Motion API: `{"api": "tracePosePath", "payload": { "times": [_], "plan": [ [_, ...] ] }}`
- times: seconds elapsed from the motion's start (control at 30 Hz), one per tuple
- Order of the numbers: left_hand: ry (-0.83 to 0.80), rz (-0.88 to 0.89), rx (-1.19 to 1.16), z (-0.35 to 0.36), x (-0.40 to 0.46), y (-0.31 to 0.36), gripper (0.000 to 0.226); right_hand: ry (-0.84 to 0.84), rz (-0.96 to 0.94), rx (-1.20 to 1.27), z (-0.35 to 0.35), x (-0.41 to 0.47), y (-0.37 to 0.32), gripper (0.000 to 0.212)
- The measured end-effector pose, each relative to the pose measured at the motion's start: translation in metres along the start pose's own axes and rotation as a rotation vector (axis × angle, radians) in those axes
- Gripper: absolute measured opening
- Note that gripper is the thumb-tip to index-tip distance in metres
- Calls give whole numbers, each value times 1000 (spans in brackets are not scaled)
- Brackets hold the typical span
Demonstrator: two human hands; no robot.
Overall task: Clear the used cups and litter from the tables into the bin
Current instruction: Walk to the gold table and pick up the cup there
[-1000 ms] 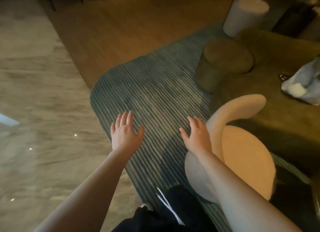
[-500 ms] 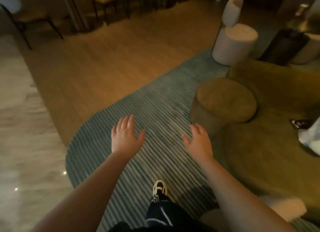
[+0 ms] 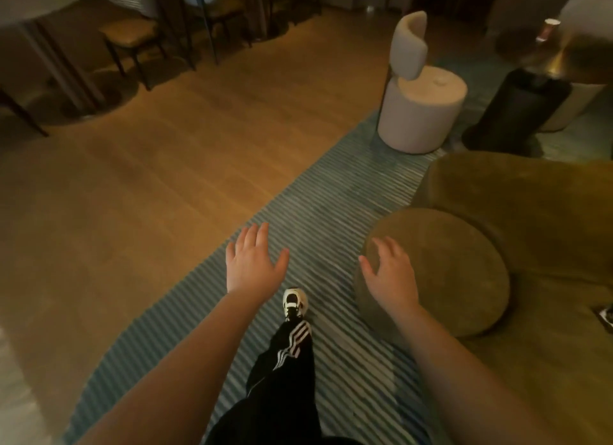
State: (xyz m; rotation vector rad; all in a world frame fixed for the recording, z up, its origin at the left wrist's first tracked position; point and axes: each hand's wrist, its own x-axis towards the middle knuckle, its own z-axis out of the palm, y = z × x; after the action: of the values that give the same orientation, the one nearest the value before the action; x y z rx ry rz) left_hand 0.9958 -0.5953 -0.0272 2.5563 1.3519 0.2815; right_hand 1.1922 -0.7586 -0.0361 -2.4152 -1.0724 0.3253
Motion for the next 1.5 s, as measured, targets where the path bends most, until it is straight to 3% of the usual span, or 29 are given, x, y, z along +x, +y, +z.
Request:
{"api": "tracePosePath", "payload": {
  "times": [0.27, 0.63, 0.83, 1.03, 1.23, 1.5],
  "plan": [
    [-30, 150, 19, 43, 313, 42, 75, 61, 124, -14, -17, 289, 7, 52],
    [-124, 378, -42, 106, 614, 193, 73, 203, 382, -12, -72, 539, 97, 49],
    [-140, 456, -48, 171, 785, 311, 72, 280, 460, 23, -104, 703, 193, 47],
    [-202, 535, -41, 206, 940, 464, 71, 313, 532, -4, -193, 857, 284, 50],
    [-249, 629, -87, 234, 1046, 593, 71, 366, 626, -39, -264, 962, 354, 49],
    [-267, 635, -110, 319, 1183, 723, 70, 374, 691, -75, -297, 1102, 463, 50]
  ]
}}
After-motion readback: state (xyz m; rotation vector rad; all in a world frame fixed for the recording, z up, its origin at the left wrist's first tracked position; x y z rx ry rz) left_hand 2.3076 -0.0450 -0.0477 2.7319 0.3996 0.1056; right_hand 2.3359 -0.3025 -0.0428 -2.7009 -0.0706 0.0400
